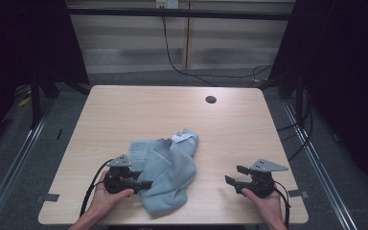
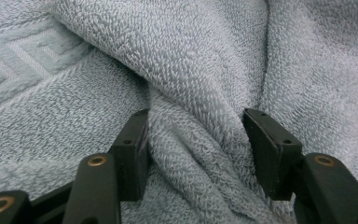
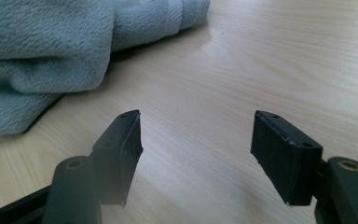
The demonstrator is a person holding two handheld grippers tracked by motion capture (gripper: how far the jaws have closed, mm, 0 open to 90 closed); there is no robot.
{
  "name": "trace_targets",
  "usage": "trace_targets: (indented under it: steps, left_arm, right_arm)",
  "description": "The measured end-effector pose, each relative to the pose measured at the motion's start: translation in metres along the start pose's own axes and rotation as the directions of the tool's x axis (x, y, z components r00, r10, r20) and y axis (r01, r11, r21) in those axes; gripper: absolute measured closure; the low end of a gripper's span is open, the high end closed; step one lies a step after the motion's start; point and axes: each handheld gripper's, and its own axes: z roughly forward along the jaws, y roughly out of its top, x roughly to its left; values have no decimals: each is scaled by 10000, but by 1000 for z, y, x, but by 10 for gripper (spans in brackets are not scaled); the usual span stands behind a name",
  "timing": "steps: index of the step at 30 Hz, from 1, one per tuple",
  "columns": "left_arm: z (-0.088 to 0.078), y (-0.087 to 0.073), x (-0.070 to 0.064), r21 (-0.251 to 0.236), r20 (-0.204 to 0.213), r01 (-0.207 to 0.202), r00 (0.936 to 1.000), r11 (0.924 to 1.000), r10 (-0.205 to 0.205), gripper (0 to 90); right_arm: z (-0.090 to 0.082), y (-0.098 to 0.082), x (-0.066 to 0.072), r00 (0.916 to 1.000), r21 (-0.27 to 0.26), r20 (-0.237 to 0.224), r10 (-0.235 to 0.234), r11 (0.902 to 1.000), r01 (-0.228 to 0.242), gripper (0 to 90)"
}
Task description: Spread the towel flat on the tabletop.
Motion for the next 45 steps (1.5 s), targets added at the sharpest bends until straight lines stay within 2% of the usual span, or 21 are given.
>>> trace_targets:
  steps: [2, 6, 8, 9, 12, 13, 16, 18, 19, 20, 21, 22, 27, 29, 30, 32, 34, 37, 38, 41, 45]
  left_arm:
    - [-2, -1, -2, 60, 54, -59, 10000, 10000, 58, 427]
    - [-11, 4, -6, -339, 24, -123, 9999, 9993, 124, 355]
    - [-16, 13, -3, -626, -20, -118, 9999, 9980, 117, 344]
    - [-21, 24, 2, -1029, -57, -79, 10000, 9947, 73, 327]
    - [-22, 36, 6, -1264, -290, -193, 9995, 9918, 158, 328]
    - [-19, 47, 14, -1379, -591, -238, 9981, 9902, 158, 350]
    - [-11, 55, 25, -1328, -555, -100, 9985, 9911, 27, 372]
    - [0, 56, 35, -1163, -515, 280, 9981, 9928, -342, 367]
    - [6, 54, 39, -1021, -453, 504, 9974, 9935, -552, 336]
    - [13, 52, 41, -920, -528, 541, 9969, 9943, -591, 321]
    - [24, 46, 44, -445, -628, 556, 9963, 9975, -583, 312]
    - [24, 46, 44, -445, -628, 556, 9963, 9975, -583, 304]
    - [32, 41, 43, -260, -622, 325, 9975, 9991, -341, 299]
    - [32, 40, 42, -308, -650, 271, 9975, 9992, -291, 302]
    - [32, 38, 41, -309, -704, 128, 9974, 9994, -150, 307]
    - [32, 37, 37, -176, -884, -241, 9958, 9996, 225, 332]
    - [31, 36, 37, -151, -543, -287, 9981, 9995, 279, 439]
    - [32, 35, 34, -182, -702, -434, 9967, 9989, 420, 583]
    - [32, 34, 35, -257, -210, -265, 9994, 9993, 259, 698]
    - [31, 34, 33, -281, -284, -392, 9989, 9988, 384, 765]
    - [21, 35, 32, -597, -305, -378, 9989, 9975, 360, 807]
  right_arm:
    - [0, 0, 1, 10000, 12, -20, 37, 10000, -37, 335]
    - [0, 11, 5, 9999, 24, -124, -18, 10000, 18, 340]
    - [1, 16, 7, 9998, -20, -171, -63, 10000, 62, 339]
    - [3, 29, 11, 9990, -127, -395, -216, 9997, 211, 339]
    - [9, 45, 17, 9971, -361, -660, -384, 9987, 361, 339]
    - [19, 64, 25, 9926, -413, -1016, -659, 9972, 619, 339]
    - [40, 89, 37, 9854, -371, -1383, -997, 9947, 955, 309]
    - [49, 95, 41, 9826, -328, -1556, -1017, 9947, 977, 302]
    - [67, 103, 48, 9730, -269, -2049, -1064, 9943, 1031, 300]
    - [77, 106, 51, 9689, -179, -2224, -1081, 9941, 1068, 291]
    - [86, 107, 54, 9660, -87, -2365, -1043, 9944, 1052, 275]
    - [96, 109, 56, 9635, -3, -2483, -999, 9947, 1031, 270]
    - [140, 104, 59, 9665, 854, -2386, -946, 9893, 1179, 252]
    - [147, 101, 59, 9678, 1075, -2340, -930, 9868, 1208, 252]
    - [158, 94, 59, 9680, 1463, -2339, -908, 9810, 1274, 258]
    - [164, 89, 60, 9712, 1680, -2241, -810, 9784, 1204, 272]
    - [165, 88, 59, 9754, 1592, -2063, -772, 9809, 1113, 353]
    - [164, 87, 59, 9774, 1663, -1866, -991, 9774, 1308, 514]
    - [163, 87, 59, 9778, 1664, -1850, -980, 9775, 1295, 577]
    - [159, 87, 61, 9785, 1646, -1796, -1011, 9776, 1312, 769]
    - [153, 89, 55, 9783, 1638, -1882, -862, 9794, 1178, 825]
